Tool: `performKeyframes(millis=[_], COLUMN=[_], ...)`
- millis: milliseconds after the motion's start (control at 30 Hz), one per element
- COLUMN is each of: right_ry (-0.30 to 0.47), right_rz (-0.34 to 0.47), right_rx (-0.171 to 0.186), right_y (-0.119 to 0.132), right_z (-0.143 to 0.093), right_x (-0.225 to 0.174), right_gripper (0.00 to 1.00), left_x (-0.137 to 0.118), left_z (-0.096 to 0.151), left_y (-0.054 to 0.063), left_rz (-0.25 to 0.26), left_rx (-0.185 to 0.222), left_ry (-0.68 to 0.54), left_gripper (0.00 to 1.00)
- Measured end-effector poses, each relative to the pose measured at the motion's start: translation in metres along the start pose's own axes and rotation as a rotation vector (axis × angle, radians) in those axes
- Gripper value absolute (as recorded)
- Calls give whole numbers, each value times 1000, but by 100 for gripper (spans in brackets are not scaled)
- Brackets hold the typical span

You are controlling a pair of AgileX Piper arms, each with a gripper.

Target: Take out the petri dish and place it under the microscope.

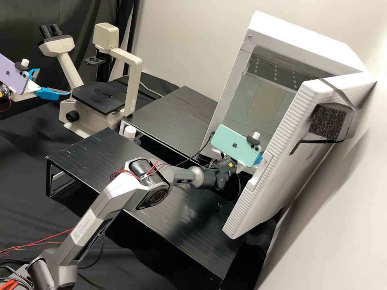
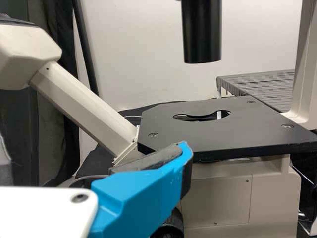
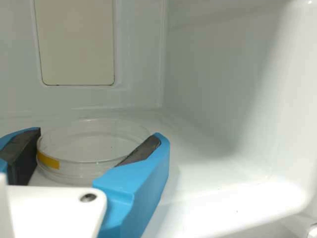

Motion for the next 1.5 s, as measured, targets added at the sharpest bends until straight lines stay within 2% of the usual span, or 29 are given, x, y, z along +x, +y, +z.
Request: performKeyframes(millis=[467, 533, 667, 900, 1100, 1300, 1500], right_ry=[23, 28, 33, 16, 16, 67, 107], right_rz=[2, 6, 40, 112, 148, 194, 217], right_rx=[8, 22, 51, 65, 46, 24, 33], right_y=[0, 1, 5, 15, 15, 15, 11], right_z=[2, 4, 9, 12, 11, 2, -2], right_x=[-6, -10, -21, -43, -66, -88, -118], right_gripper=[0, 0, 0, 0, 0, 0, 0], left_x=[0, 0, 0, 0, 0, 0, 0], left_z=[0, 0, 0, 0, 0, 0, 0], left_y=[0, 0, 0, 0, 0, 0, 0], left_rz=[0, 0, 0, 0, 0, 0, 0], left_rx=[0, 0, 0, 0, 0, 0, 0], left_ry=[0, 0, 0, 0, 0, 0, 0], left_gripper=[100, 100, 100, 100, 100, 100, 100])
